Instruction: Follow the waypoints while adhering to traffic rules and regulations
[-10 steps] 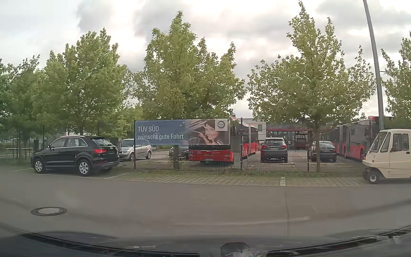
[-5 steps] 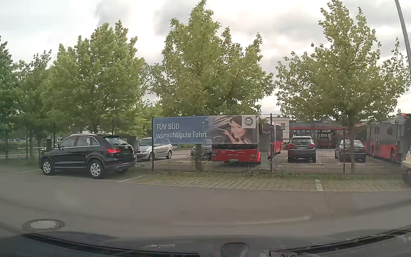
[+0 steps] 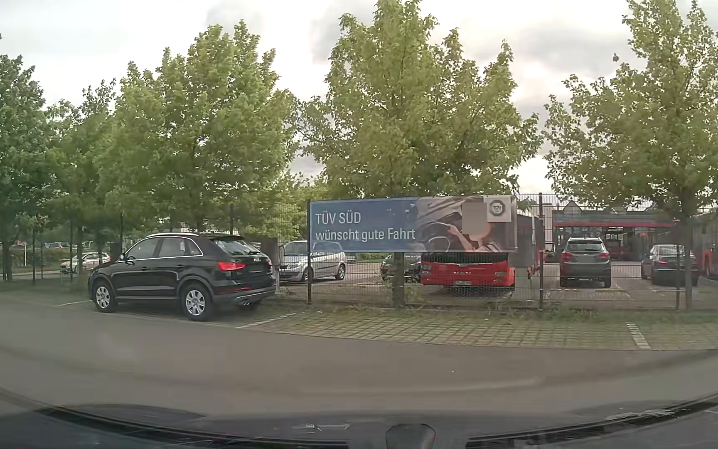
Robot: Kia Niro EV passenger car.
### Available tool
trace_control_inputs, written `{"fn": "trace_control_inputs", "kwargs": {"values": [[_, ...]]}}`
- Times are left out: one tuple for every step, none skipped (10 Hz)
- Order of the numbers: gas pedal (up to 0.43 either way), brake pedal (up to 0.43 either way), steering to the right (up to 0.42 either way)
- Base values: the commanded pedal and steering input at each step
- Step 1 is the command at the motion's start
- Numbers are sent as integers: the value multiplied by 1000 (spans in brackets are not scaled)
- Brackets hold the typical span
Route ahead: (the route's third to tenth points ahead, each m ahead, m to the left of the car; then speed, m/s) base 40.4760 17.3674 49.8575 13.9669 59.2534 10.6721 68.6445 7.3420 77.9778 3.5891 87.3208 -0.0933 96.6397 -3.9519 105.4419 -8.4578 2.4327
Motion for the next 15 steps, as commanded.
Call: {"fn": "trace_control_inputs", "kwargs": {"values": [[20, 0, -407], [20, 0, -433], [20, 0, -455], [28, 0, -475], [28, 0, -494], [28, 0, -513], [39, 0, -523], [39, 0, -526], [47, 0, -527], [59, 0, -527], [59, 0, -527], [59, 0, -527], [59, 0, -527], [59, 0, -525], [59, 0, -521]]}}
